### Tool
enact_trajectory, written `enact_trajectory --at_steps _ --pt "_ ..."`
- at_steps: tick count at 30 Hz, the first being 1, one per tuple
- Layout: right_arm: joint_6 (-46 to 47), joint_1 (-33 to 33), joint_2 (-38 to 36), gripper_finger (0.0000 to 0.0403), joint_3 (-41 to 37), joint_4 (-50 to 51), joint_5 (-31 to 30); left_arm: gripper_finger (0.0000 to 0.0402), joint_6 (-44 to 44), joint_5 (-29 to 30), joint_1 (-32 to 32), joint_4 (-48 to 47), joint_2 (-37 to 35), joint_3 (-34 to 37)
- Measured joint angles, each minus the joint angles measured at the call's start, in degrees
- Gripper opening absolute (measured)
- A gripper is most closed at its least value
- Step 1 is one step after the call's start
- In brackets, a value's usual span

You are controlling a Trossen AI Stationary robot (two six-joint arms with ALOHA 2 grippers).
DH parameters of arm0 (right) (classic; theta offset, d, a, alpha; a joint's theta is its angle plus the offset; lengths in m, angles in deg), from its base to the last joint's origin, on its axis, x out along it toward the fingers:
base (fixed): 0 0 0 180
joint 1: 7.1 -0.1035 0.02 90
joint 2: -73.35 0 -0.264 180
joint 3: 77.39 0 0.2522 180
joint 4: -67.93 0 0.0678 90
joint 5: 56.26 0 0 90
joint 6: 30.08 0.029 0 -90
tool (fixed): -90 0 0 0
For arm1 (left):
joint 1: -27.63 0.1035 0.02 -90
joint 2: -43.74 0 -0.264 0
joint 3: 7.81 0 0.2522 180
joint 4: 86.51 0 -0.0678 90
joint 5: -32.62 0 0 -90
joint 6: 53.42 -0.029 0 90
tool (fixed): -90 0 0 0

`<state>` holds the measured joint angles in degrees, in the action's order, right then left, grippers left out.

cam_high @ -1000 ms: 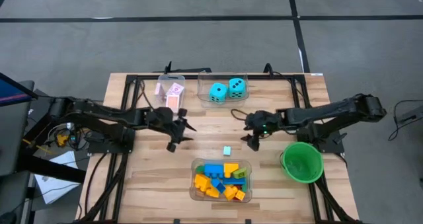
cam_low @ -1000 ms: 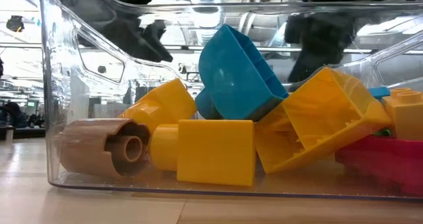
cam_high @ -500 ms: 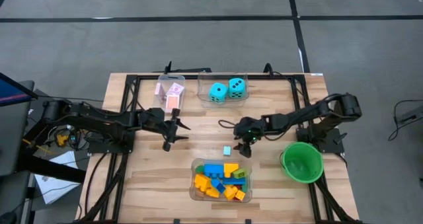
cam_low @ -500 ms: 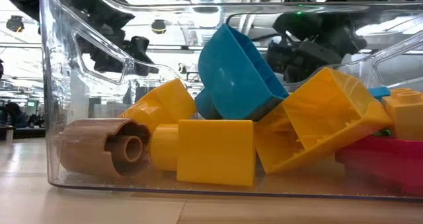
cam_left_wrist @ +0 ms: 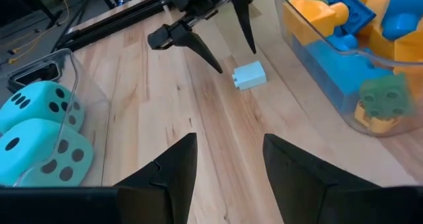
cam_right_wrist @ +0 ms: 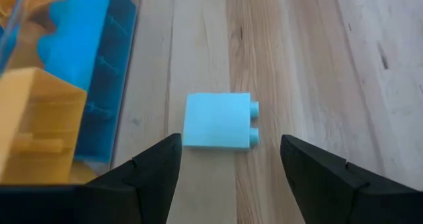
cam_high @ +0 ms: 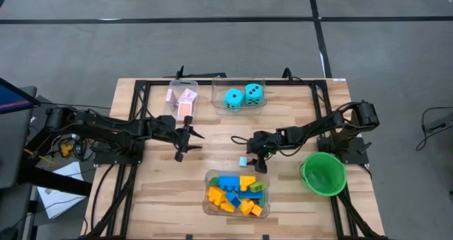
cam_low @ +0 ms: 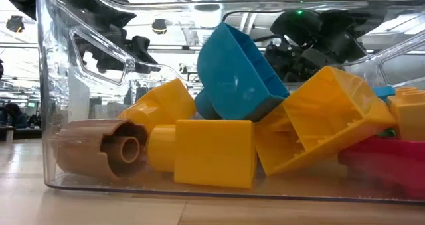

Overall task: Pick & Place Toys
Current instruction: Put the light blue game piece into the bottom transparent bin

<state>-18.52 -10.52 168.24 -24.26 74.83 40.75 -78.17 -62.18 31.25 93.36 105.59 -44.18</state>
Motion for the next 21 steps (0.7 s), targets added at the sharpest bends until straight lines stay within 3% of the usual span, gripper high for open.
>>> enact_trajectory --at_steps 9,21 --pt "-6.37 -0.74 0.09 0.0251 0.00 0.12 -3.21 0.0167 1.22 0.00 0.00 1.22 0.02 0.00" --pt "-13.65 -0.68 0.09 0.0251 0.00 0.38 -2.33 0.0167 1.66 0.00 0.00 2.43 0.02 0.00"
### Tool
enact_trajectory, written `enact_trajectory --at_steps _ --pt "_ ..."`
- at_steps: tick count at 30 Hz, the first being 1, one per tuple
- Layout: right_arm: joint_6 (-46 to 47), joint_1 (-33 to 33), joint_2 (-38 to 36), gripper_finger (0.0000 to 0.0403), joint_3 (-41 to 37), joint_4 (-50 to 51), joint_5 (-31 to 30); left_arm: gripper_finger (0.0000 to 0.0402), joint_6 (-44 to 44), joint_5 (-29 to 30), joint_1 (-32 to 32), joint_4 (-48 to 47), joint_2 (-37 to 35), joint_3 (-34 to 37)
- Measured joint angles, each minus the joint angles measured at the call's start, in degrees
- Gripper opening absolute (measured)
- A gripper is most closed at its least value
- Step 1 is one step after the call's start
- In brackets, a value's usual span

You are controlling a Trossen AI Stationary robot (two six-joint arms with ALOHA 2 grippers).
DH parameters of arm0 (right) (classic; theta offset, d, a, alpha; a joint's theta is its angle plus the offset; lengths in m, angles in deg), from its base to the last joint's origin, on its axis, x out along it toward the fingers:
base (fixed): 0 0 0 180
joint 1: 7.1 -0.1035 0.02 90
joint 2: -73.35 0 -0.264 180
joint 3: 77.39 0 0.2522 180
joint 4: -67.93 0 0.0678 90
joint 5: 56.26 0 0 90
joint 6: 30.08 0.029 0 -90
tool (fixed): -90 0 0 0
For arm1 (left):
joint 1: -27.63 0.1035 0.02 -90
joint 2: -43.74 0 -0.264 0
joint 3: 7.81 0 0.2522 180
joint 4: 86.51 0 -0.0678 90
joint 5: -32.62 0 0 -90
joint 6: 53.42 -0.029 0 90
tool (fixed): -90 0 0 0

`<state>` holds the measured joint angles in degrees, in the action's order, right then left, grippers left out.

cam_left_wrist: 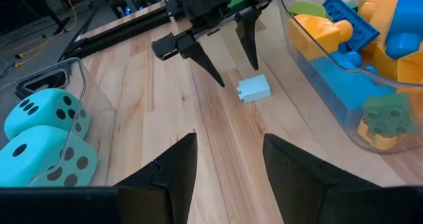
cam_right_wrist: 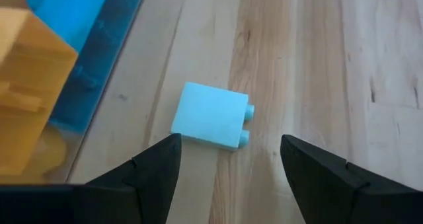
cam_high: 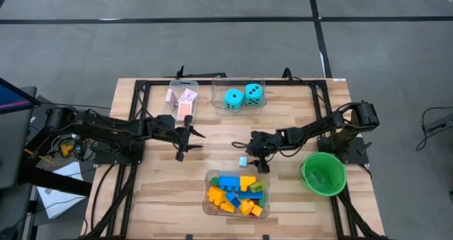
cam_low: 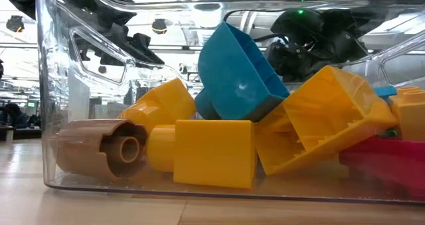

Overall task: Pick & Place Toys
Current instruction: Put the light blue game piece into the bottom transparent bin

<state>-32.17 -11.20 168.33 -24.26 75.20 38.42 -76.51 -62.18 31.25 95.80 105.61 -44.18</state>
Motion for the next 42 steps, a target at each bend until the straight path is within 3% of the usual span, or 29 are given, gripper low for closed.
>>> enact_trajectory --at_steps 28,42 --pt "-10.15 4.57 0.00 0.0251 0.00 -4.46 7.45 0.0167 1.53 0.02 -0.02 0.91 0.00 0.00" --pt "-9.63 6.99 7.39 0.0250 2.25 -7.62 14.33 0.0167 2.56 0.04 -0.02 0.19 0.02 0.00"
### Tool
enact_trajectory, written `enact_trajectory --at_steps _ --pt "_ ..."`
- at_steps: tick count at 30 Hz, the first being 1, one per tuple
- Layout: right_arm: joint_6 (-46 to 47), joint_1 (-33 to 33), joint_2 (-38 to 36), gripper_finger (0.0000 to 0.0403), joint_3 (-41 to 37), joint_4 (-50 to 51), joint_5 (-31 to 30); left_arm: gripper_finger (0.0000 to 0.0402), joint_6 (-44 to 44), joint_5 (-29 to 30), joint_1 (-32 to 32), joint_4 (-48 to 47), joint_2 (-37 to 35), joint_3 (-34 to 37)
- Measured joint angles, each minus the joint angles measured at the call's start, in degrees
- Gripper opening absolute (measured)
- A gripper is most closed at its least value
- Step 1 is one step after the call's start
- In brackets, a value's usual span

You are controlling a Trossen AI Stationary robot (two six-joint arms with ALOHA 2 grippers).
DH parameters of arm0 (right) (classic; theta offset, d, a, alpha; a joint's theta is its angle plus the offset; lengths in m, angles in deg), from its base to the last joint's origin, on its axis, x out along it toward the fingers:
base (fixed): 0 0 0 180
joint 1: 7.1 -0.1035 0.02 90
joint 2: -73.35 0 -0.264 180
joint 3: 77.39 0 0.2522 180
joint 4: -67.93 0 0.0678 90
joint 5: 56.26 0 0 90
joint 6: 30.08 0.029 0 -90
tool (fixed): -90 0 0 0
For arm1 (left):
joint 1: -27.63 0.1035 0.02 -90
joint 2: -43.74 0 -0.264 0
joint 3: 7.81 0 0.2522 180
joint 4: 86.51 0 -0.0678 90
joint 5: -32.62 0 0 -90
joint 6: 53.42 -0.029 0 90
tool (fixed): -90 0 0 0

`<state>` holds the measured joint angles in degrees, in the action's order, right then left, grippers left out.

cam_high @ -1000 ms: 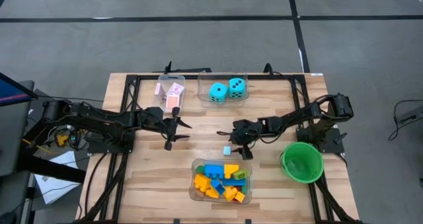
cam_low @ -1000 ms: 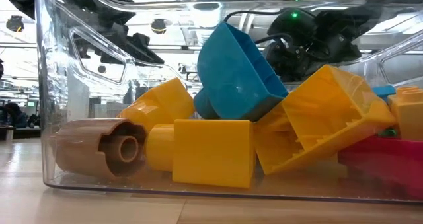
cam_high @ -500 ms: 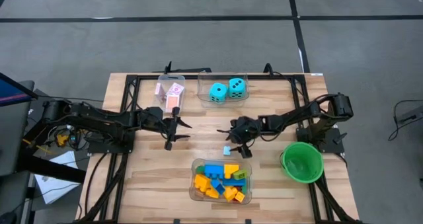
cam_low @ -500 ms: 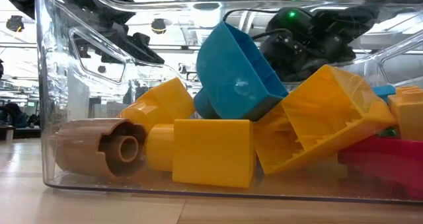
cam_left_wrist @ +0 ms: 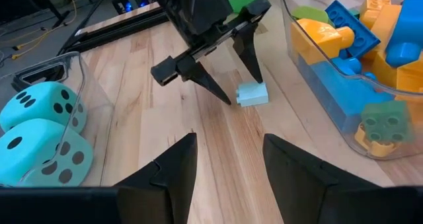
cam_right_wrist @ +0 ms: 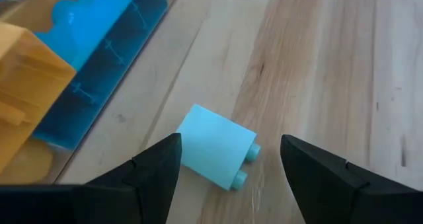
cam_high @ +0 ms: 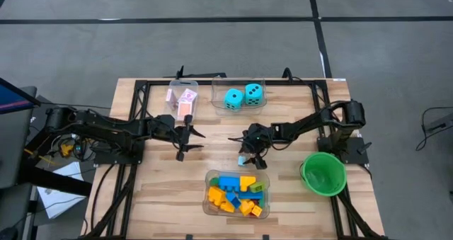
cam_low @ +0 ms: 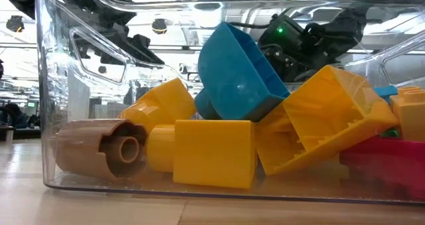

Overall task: Pick & Place Toys
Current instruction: Put the light blue game piece into the bottom transparent bin

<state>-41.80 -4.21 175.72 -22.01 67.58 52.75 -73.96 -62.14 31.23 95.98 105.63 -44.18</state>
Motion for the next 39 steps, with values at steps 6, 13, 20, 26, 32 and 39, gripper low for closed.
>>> enact_trajectory --at_steps 6,13,20,26,32,39 --pt "0.14 1.15 0.00 0.0250 0.00 0.18 -0.87 0.0167 0.00 0.00 0.00 -0.39 0.00 0.00" --pt "1.05 4.96 -0.15 0.0250 0.00 1.04 -0.74 0.0167 -0.04 0.00 0.00 -0.39 0.00 0.00" --pt "1.65 9.14 -4.20 0.0250 -0.22 2.09 3.50 0.0167 0.02 0.01 0.01 -0.62 0.00 0.00" --pt "1.44 7.45 -7.25 0.0250 -0.22 1.82 4.34 0.0167 1.37 0.00 0.00 -0.83 0.00 0.00" --pt "1.70 2.45 -6.73 0.0256 -0.24 2.79 -0.60 0.0167 3.02 0.00 -0.49 -0.83 0.00 0.00" --pt "1.42 1.25 -6.73 0.0290 -0.24 3.39 -5.90 0.0167 3.02 0.00 -2.16 -0.15 0.00 0.00"
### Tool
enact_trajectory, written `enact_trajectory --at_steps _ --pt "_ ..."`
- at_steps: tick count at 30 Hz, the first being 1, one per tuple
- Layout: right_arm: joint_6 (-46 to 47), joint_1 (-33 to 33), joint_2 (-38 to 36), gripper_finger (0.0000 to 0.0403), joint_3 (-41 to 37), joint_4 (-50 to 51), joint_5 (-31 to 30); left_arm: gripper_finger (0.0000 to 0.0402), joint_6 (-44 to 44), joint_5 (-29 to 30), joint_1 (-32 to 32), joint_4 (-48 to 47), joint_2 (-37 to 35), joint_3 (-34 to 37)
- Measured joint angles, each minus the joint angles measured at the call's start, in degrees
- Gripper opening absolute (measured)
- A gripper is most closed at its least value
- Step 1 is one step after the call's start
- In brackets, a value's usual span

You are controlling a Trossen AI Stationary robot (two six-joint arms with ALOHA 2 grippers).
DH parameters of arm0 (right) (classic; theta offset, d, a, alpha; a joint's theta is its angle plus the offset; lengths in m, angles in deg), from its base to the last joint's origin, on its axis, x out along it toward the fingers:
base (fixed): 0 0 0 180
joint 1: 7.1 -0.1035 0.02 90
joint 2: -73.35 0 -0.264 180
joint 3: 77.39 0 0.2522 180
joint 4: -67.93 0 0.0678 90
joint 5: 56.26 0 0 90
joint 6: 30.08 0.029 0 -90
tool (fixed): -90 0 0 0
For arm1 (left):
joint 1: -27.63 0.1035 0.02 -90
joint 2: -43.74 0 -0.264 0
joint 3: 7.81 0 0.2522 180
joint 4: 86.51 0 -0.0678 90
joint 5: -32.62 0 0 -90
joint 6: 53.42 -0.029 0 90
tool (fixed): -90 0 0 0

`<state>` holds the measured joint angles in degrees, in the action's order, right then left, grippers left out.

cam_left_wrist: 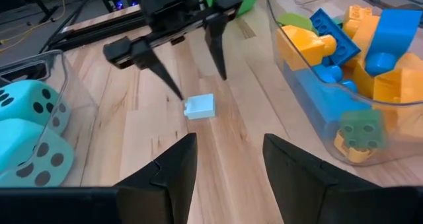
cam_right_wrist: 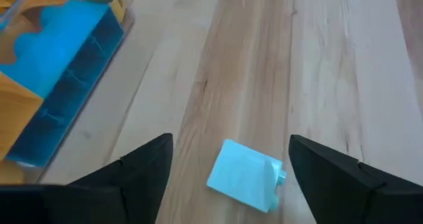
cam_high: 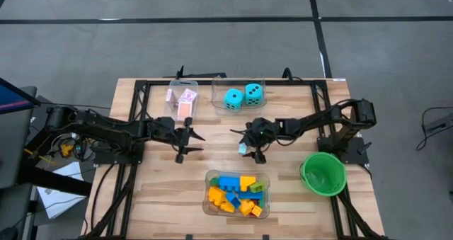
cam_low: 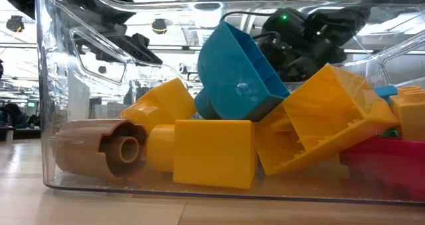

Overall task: Pick & Place Toys
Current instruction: Put the light blue game piece into the bottom transparent bin

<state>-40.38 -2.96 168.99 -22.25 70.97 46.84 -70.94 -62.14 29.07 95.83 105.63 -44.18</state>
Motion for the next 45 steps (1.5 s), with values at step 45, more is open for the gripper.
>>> enact_trajectory --at_steps 45 --pt "-0.11 2.04 7.78 0.0204 0.22 -3.65 -3.08 0.0167 0.42 0.02 -1.47 0.31 -0.01 0.00"
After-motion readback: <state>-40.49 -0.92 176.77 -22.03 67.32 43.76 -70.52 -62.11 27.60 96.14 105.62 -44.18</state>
